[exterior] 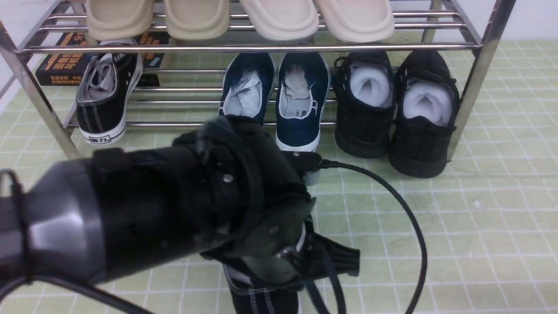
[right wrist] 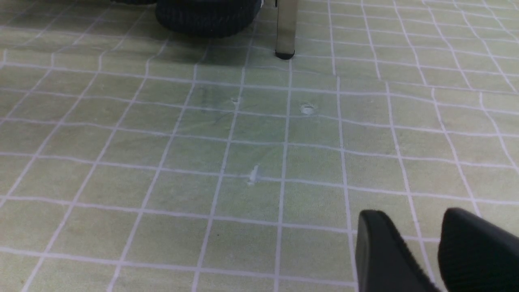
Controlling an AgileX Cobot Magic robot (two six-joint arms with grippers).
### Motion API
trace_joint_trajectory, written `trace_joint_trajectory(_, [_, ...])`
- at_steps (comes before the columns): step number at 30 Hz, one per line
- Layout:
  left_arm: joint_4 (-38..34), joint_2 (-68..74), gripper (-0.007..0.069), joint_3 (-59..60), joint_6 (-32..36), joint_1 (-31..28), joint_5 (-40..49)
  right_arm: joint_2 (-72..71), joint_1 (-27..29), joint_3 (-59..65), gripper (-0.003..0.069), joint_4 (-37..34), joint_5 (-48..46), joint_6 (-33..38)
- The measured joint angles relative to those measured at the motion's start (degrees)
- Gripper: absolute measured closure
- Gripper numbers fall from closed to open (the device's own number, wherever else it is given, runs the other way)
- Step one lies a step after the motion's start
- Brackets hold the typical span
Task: Take the shoes off the shelf with your hand from the green coffee tablecloth.
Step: 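Set the held shoe down on the floor in front of the rack with the left gripper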
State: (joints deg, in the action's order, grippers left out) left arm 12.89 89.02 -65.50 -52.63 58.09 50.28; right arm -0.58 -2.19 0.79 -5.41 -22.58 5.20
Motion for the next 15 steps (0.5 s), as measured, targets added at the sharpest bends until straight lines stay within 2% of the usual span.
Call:
trace_joint_trajectory(8, [-0.4,1.6,0.0606,0.0,-0.1,0.0,-5.7,0.0,0.0,0.0,0.0421,0.0,0.0,0.0])
trace_joint_trajectory(15, [-1.4,2.4,0.0604,0.0,0.2,0.1,-5.2,0.0,0.0,0.0,0.0421,0.0,0.0,0.0])
